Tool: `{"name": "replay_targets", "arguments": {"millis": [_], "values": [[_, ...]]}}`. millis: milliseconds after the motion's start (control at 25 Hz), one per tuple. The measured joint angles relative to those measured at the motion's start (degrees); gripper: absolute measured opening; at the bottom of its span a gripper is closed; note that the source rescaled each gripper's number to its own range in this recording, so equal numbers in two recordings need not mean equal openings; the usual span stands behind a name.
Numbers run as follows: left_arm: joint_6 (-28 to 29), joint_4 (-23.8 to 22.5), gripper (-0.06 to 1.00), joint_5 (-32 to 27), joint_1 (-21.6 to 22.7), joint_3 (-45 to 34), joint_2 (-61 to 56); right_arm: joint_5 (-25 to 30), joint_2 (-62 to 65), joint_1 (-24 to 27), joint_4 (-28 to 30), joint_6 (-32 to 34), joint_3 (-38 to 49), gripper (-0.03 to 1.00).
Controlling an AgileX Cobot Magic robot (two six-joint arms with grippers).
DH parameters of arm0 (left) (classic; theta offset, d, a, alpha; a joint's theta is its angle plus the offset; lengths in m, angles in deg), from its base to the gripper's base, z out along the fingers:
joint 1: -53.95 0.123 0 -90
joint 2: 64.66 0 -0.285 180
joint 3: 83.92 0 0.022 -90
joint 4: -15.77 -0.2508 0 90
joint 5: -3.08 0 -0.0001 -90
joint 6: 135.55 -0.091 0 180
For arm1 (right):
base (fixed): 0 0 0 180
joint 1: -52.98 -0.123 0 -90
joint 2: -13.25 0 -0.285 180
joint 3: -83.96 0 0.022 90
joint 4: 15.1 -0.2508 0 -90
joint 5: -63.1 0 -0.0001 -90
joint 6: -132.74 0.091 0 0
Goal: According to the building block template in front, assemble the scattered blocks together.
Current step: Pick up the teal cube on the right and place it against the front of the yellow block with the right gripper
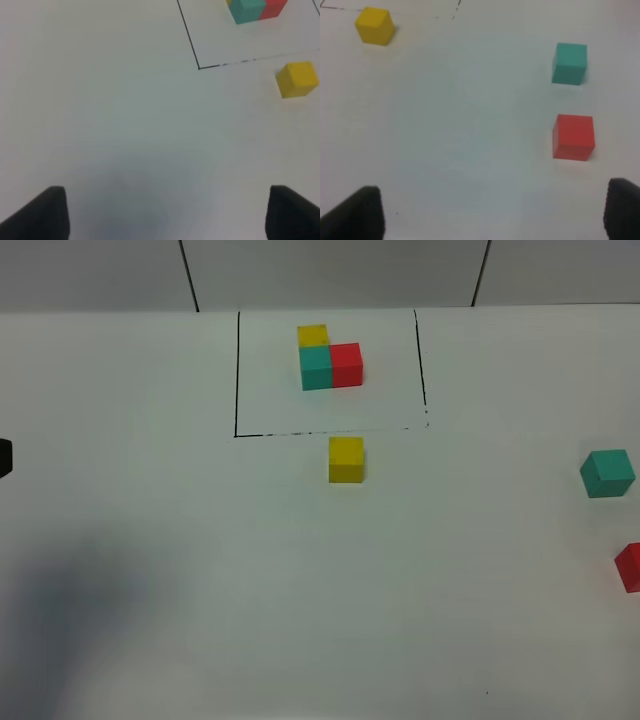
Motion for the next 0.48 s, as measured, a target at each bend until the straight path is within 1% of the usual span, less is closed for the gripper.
{"name": "replay_targets", "arguments": {"millis": [360,480], "values": [[0.0,0.11,0.86,0.67,0.0,-7.34,-8.65,0.0,0.0,0.0,0.0,0.0,0.0,0.77],[0.0,1.09,0.86,0.82,0.0,-9.84,-11.02,0.0,0.0,0.0,0.0,0.0,0.0,0.77]]}}
